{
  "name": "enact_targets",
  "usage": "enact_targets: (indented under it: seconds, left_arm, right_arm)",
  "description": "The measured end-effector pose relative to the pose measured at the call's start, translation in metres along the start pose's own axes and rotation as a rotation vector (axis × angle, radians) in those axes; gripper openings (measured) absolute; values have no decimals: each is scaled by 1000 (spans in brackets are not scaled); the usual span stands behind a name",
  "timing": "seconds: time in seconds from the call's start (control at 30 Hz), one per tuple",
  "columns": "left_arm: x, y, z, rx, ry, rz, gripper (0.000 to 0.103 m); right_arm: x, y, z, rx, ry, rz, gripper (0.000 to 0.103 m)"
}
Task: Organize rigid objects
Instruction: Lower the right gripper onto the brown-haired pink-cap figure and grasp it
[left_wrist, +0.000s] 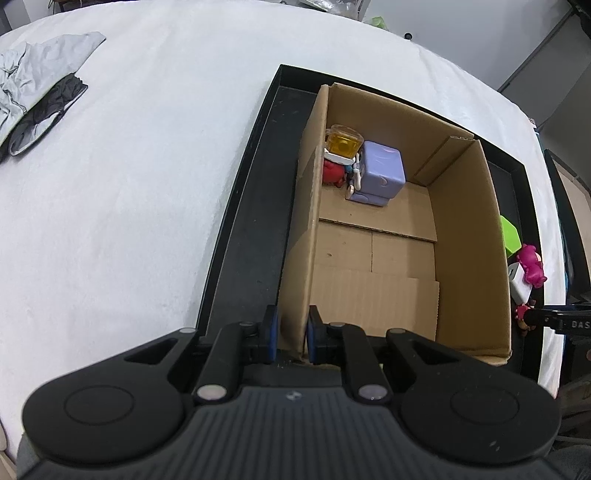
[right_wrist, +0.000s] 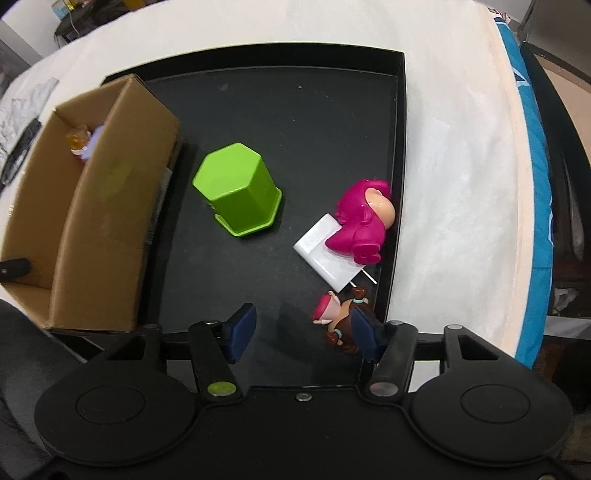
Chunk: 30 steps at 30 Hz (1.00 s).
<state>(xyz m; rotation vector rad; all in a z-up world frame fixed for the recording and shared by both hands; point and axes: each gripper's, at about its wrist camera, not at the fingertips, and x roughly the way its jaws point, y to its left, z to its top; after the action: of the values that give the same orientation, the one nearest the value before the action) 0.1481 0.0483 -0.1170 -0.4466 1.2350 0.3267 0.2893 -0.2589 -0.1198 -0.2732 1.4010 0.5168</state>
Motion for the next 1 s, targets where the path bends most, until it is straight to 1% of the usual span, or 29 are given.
enact_targets:
  seconds: [0.1, 0.23, 0.37, 0.6, 0.67, 0.73, 0.9, 1.0]
  left_arm:
    - [0, 0, 0, 0, 1, -1, 14]
    - [1, 0, -1, -4, 2, -1, 14]
    - [2, 0, -1, -4, 3, -7, 14]
    - [3, 1, 0, -6, 4, -9, 14]
    - [4, 1, -1, -5, 4, -10, 14]
    - [4, 1, -1, -6, 3, -12, 14]
    - [4, 1, -1, -5, 4, -15, 14]
    - [4, 3, -1, -5, 5, -19, 14]
  right_arm:
    - [6, 1, 1, 7, 5, -36, 49]
    - [14, 4, 2, 0, 14, -100, 48]
    - [22, -1, 2, 25, 33, -113, 48]
    - [33, -6, -4, 52, 44, -97, 46]
    - [37, -7, -7, 54, 49, -96, 37]
    - [39, -8, -10, 62, 47, -89, 34]
    - [38, -8, -13, 65, 36, -80, 34]
    - [31, -2, -15, 68, 22, -73, 34]
